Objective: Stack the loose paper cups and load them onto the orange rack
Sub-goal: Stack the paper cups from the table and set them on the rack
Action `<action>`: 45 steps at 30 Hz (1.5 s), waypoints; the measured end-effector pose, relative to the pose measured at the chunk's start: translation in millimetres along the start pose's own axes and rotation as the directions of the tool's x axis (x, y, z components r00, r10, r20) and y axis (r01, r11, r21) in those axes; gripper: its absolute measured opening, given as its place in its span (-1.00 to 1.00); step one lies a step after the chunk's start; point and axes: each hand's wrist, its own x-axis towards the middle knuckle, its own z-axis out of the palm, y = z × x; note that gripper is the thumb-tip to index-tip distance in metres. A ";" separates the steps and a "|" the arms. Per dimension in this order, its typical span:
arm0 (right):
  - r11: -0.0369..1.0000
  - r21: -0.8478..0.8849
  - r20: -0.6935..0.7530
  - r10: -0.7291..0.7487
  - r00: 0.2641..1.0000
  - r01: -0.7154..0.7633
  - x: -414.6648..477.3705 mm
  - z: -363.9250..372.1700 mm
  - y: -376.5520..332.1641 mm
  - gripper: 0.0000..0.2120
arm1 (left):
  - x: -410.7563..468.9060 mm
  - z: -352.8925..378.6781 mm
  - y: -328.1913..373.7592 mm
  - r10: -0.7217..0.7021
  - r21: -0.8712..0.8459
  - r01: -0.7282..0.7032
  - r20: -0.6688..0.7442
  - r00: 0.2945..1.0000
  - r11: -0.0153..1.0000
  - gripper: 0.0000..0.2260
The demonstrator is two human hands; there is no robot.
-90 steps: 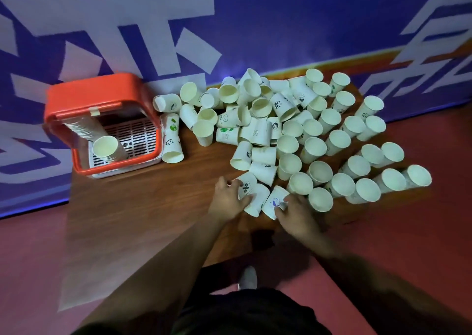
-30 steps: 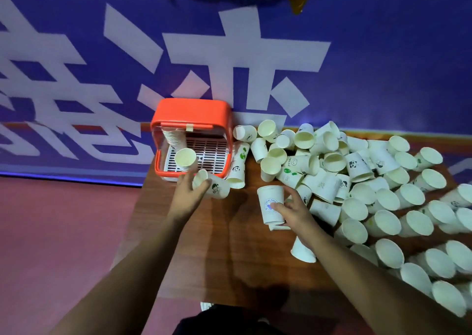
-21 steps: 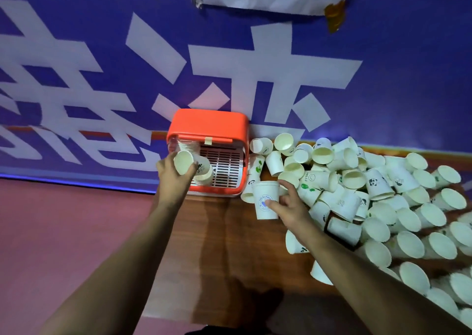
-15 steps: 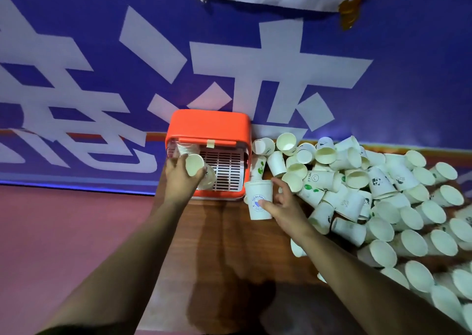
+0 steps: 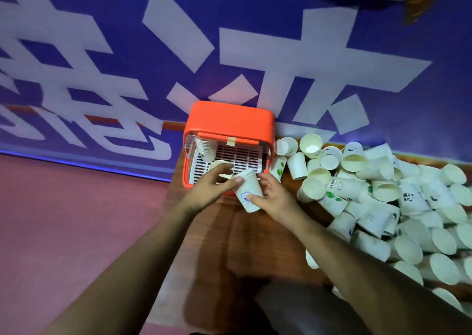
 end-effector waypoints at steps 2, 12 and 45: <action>0.999 -0.031 0.039 -0.025 0.999 0.026 12.9 7.4 -4.8 -0.49 | -1.9 -2.2 -1.8 -0.012 -0.079 0.011 -0.009 1.000 0.997 -0.42; 0.977 -0.184 0.073 -0.092 0.993 0.104 64.0 25.0 -34.9 -0.49 | 11.2 -39.2 -0.1 0.074 0.111 -0.044 -0.281 0.957 0.993 -0.44; 0.859 -0.510 -0.120 -0.017 0.993 -0.047 -12.3 -85.0 56.0 -0.69 | -26.9 44.3 -45.7 0.091 0.343 0.013 -0.288 0.953 0.939 -0.64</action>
